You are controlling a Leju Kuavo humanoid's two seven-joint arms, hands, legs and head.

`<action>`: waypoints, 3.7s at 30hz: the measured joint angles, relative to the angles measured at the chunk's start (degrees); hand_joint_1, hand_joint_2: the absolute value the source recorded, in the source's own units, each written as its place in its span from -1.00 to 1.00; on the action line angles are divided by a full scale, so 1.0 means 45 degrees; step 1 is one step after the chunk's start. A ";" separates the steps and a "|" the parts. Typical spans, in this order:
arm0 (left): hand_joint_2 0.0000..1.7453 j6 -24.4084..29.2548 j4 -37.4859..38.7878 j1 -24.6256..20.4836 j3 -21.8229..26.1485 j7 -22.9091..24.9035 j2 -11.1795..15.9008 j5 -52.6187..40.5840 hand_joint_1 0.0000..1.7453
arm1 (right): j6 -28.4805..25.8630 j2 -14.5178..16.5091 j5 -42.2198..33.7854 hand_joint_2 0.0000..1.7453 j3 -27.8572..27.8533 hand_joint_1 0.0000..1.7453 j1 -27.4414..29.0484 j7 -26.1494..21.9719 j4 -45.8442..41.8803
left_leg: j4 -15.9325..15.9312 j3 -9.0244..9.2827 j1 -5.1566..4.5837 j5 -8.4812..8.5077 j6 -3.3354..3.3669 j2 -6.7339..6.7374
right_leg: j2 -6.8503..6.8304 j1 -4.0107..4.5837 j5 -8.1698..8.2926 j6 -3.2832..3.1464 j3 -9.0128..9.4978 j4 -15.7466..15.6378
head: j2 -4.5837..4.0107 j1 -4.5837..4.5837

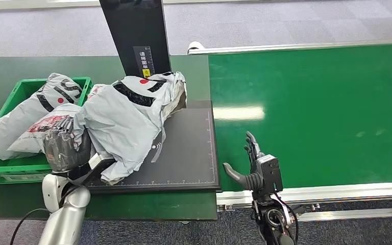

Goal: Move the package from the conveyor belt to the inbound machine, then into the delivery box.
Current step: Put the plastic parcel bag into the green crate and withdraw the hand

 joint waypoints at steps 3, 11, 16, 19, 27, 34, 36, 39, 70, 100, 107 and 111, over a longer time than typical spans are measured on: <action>1.00 0.0000 -0.0471 -0.0026 0.1004 -0.0448 -0.0322 -0.0152 1.00 | -0.0014 0.0000 -0.0054 1.00 0.0051 -1.00 -0.0057 -0.0065 0.0095 | 0.0000 0.0000 0.0000 -0.0001 0.0000 0.0001 | 0.0002 0.0000 0.0000 0.0000 -0.0002 0.0000 | 0.0002 0.0000; 1.00 -0.0005 -0.1024 -0.0034 0.2012 -0.0505 -0.0681 -0.0192 1.00 | -0.0034 0.0000 -0.0062 1.00 0.0092 -1.00 -0.0107 -0.0083 0.0251 | -0.0001 0.0000 0.0001 0.0000 0.0000 -0.0002 | 0.0001 0.0001 0.0000 0.0000 0.0002 0.0000 | 0.0001 -0.0001; 1.00 -0.0005 -0.2144 0.0081 0.2196 -0.0505 -0.0757 -0.0345 1.00 | -0.0046 0.0000 -0.0144 1.00 0.0138 -1.00 -0.0180 -0.0135 0.0373 | 0.0000 -0.0007 0.0000 0.0000 0.0000 -0.0006 | -0.0001 0.0000 0.0000 0.0000 0.0001 0.0001 | 0.0000 0.0000; 1.00 -0.0005 -0.3543 0.0205 0.2332 -0.0505 -0.0777 -0.0756 0.97 | -0.0126 0.0000 -0.0273 1.00 0.0253 -1.00 -0.0268 -0.0264 0.0515 | 0.0000 -0.0011 0.0000 0.0000 0.0000 -0.0007 | -0.0001 0.0000 -0.0001 0.0000 -0.0003 0.0001 | -0.0001 0.0000; 1.00 -0.0005 -0.5359 0.0101 0.3094 -0.0505 -0.0812 -0.2239 0.65 | -0.0392 -0.0004 -0.0546 1.00 0.0435 -1.00 -0.0369 -0.0396 0.0799 | 0.0000 -0.0008 0.0000 0.0001 0.0000 -0.0009 | -0.0003 0.0000 -0.0003 -0.0002 -0.0004 -0.0001 | 0.0004 0.0001; 1.00 -0.0005 -0.5388 -0.0340 0.4187 -0.0505 -0.0910 -0.4236 0.26 | -0.0452 -0.0051 -0.0629 1.00 0.0448 -1.00 -0.0226 -0.0359 0.0805 | 0.0000 -0.0007 0.0000 0.0001 0.0000 -0.0010 | -0.0003 0.0000 -0.0001 -0.0001 -0.0004 0.0000 | 0.0000 0.0001; 1.00 -0.0005 -0.5377 -0.0394 0.4366 -0.0505 -0.0897 -0.4635 0.80 | -0.0475 -0.0053 -0.0629 1.00 0.0452 -1.00 -0.0193 -0.0345 0.0805 | 0.0000 -0.0007 0.0000 0.0001 0.0000 -0.0010 | -0.0003 0.0000 -0.0002 -0.0001 -0.0008 0.0000 | 0.0000 0.0000; 1.00 -0.0006 -0.5099 -0.0501 0.4624 -0.0253 -0.0909 -0.5541 1.00 | -0.0597 -0.0053 -0.0610 1.00 0.0453 -1.00 -0.0120 -0.0321 0.0794 | 0.0000 -0.0007 0.0000 0.0000 0.0000 -0.0010 | -0.0002 -0.0001 -0.0002 -0.0001 -0.0012 -0.0002 | 0.0001 -0.0001; 1.00 -0.0005 -0.0846 -0.0628 0.0428 0.9622 0.3273 -0.7484 -1.00 | -0.0282 -0.0121 -0.0090 1.00 0.0425 -1.00 0.0287 0.0123 0.0242 | 0.0000 -0.0008 -0.0001 0.0003 -0.0002 -0.0006 | 0.0001 -0.0001 -0.0001 -0.0001 -0.0008 0.0001 | 0.0001 0.0000; 1.00 -0.0005 -0.6831 -0.1386 0.6493 -0.0594 -0.0779 0.0246 -1.00 | -0.0429 0.0089 -0.0158 1.00 0.0463 -1.00 -0.0029 -0.0330 0.0642 | 0.0000 -0.0010 -0.0003 -0.0003 -0.0006 0.0002 | 0.0014 -0.0004 -0.0002 -0.0001 -0.0006 0.0002 | -0.0001 0.0001; 1.00 -0.0007 -0.9027 -0.1183 0.6384 -0.0584 -0.0857 0.0331 -1.00 | -0.0429 0.0196 -0.0160 1.00 0.0559 -1.00 -0.0196 -0.0391 0.0991 | 0.0000 -0.0007 -0.0003 -0.0003 -0.0006 -0.0003 | 0.0011 -0.0003 -0.0002 -0.0001 -0.0006 0.0002 | -0.0001 -0.0001; 1.00 -0.0010 -0.9478 -0.1118 0.6358 -0.0583 -0.0893 0.0336 -1.00 | -0.0429 0.0199 -0.0163 1.00 0.0611 -1.00 -0.0263 -0.0391 0.1131 | 0.0000 -0.0006 -0.0003 -0.0003 -0.0006 -0.0003 | 0.0011 -0.0003 -0.0002 -0.0001 -0.0005 0.0002 | -0.0001 0.0000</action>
